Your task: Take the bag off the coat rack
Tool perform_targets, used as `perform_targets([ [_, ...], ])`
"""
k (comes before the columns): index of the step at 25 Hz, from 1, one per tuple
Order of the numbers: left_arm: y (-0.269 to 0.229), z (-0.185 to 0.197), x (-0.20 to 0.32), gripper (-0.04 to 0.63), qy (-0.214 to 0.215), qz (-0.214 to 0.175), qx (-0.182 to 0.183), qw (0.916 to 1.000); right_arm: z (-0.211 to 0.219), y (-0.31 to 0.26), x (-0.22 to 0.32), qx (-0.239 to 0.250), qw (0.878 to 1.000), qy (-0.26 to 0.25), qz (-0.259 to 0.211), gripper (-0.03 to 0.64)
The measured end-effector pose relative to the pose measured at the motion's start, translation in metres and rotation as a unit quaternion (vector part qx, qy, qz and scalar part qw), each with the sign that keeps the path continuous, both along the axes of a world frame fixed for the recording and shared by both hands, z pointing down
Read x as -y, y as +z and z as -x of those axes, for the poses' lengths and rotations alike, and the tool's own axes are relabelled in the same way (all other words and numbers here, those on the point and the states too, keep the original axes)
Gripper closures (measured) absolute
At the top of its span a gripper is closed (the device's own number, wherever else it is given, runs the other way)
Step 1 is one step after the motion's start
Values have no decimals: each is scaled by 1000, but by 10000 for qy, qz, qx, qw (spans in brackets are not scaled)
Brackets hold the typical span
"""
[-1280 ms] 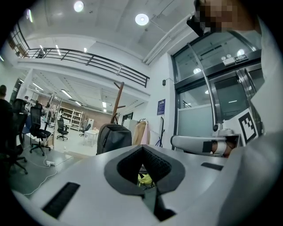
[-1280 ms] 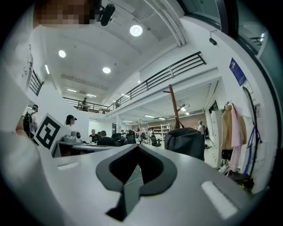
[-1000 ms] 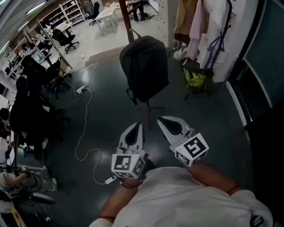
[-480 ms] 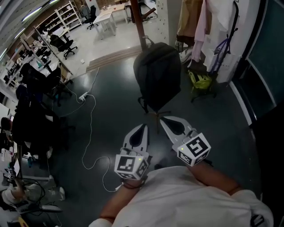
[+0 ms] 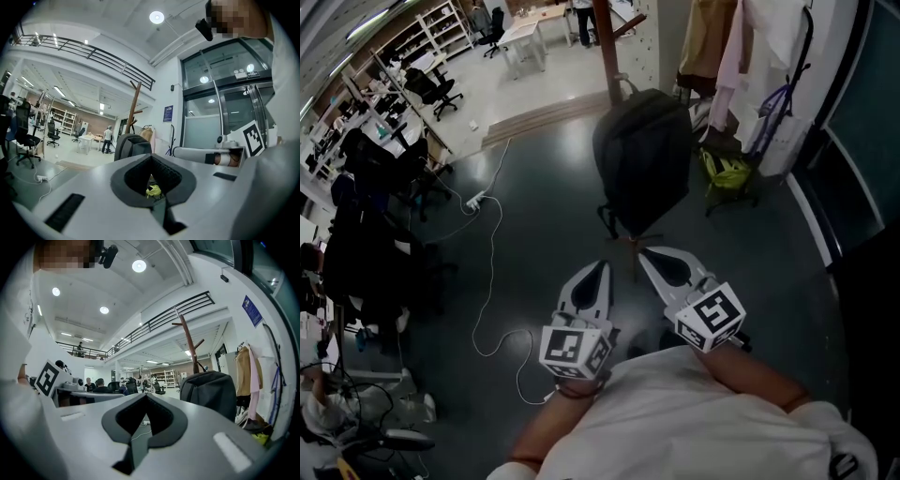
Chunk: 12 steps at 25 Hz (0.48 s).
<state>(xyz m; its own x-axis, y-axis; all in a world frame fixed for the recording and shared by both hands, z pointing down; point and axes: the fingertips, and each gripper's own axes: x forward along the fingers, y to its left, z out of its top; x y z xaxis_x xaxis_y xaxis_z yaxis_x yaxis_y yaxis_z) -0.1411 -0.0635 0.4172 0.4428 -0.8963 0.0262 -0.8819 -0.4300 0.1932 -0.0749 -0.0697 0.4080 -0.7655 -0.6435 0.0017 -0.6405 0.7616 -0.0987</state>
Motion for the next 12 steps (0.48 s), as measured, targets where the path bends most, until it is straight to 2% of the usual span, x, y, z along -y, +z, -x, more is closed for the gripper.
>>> perform_targets([
  [12, 3, 3, 26, 594, -171, 25, 52, 9998, 0, 4, 35, -19, 9999, -145, 2, 614],
])
